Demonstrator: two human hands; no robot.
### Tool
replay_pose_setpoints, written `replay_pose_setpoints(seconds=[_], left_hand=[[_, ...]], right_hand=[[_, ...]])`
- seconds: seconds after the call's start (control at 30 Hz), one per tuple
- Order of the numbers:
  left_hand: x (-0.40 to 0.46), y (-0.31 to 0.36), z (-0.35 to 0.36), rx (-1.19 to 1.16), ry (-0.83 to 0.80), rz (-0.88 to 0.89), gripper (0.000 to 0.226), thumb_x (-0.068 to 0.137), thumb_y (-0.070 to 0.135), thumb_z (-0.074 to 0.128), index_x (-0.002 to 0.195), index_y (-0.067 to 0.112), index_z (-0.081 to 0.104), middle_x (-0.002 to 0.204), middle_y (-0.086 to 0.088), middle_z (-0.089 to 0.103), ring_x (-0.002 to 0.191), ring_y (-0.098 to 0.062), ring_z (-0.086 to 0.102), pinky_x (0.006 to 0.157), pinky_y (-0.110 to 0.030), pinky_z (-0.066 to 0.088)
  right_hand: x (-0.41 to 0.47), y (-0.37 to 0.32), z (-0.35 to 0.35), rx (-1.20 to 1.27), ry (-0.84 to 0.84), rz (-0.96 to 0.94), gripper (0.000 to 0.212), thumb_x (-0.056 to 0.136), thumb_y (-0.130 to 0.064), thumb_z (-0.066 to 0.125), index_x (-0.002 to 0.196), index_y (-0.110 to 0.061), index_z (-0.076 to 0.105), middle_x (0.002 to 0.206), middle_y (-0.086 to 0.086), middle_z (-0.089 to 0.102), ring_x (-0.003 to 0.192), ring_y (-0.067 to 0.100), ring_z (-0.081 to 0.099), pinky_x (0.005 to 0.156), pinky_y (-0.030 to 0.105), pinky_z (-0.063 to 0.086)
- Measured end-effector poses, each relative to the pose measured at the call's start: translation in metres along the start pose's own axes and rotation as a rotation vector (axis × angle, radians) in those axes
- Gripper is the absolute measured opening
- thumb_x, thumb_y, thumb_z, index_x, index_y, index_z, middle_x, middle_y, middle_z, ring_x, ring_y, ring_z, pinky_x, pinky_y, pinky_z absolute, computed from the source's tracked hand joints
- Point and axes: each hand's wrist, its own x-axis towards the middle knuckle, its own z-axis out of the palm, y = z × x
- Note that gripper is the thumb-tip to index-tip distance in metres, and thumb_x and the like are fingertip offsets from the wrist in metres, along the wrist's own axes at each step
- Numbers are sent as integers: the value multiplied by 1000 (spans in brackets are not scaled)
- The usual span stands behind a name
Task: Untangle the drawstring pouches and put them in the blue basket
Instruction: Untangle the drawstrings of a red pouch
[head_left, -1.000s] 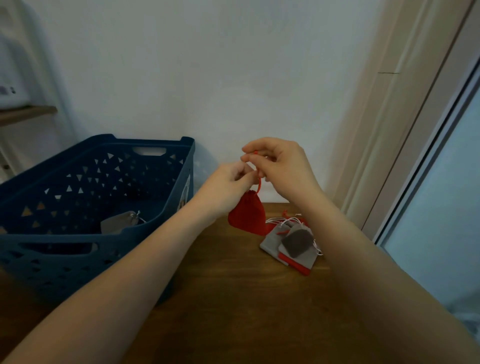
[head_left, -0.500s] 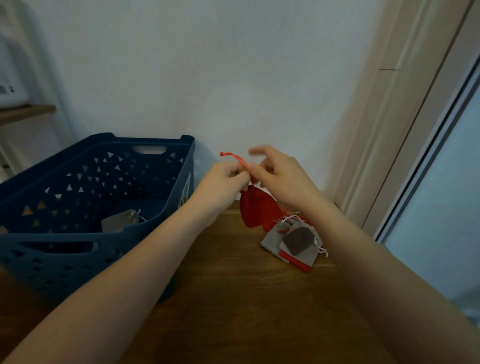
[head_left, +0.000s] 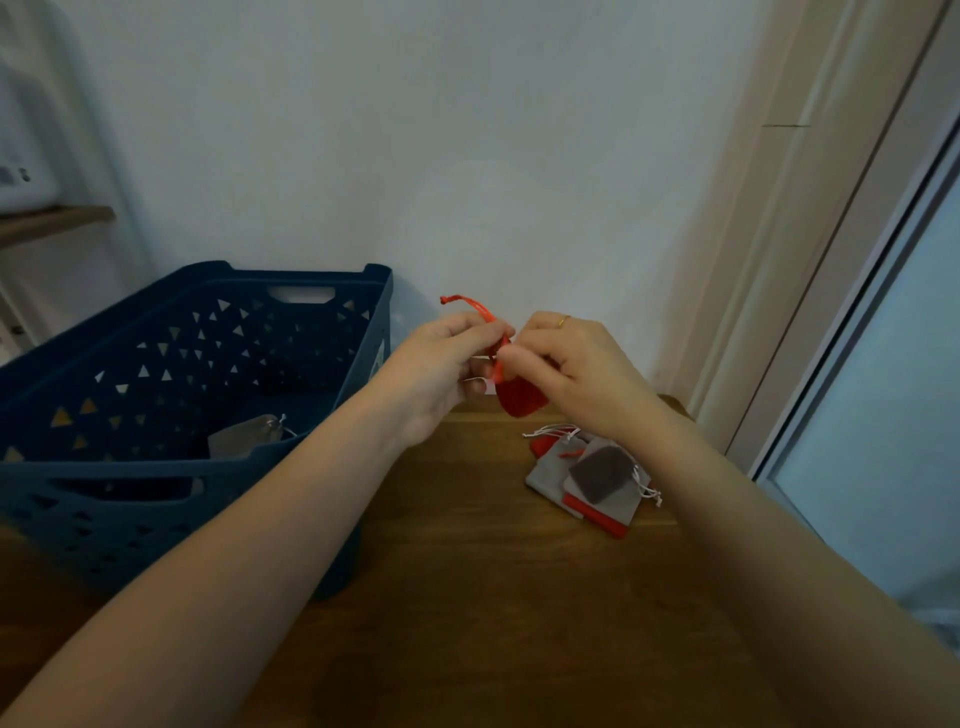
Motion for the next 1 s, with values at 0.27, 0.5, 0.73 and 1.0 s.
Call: replay_pose_setpoints(seconds=[0.27, 0.5, 0.73, 1.0], left_hand=[[0, 1, -4, -184, -114, -10, 16, 95, 17, 50, 83, 14, 60, 68, 3, 59, 58, -6, 51, 53, -17, 43], [-4, -1, -5, -190, -170, -16, 11, 93, 15, 51, 86, 14, 59, 68, 2, 58, 58, -6, 53, 53, -17, 44], [-10, -3, -5, -56, -206, 81, 5, 85, 14, 59, 85, 12, 64, 74, -1, 63, 66, -9, 58, 60, -20, 48], [-9, -2, 8, 570, 252, 486, 11, 84, 16, 68, 84, 27, 68, 72, 18, 62, 68, 5, 60, 65, -7, 48]], right_hand=[[6, 0, 1, 200, 83, 255, 17, 90, -9, 53, 95, -22, 61, 79, -14, 58, 57, -8, 49, 59, 7, 35], [-1, -1, -4, 214, 38, 217, 7, 87, -16, 61, 81, -19, 64, 71, -2, 65, 64, 19, 57, 62, 29, 45], [-2, -1, -11, 267, 69, 318, 9, 84, -10, 62, 77, -15, 66, 65, -11, 59, 59, -2, 52, 60, 16, 43], [-5, -8, -10, 512, 145, 375, 13, 88, -13, 60, 77, -18, 63, 71, -6, 61, 58, -7, 52, 54, 8, 40]])
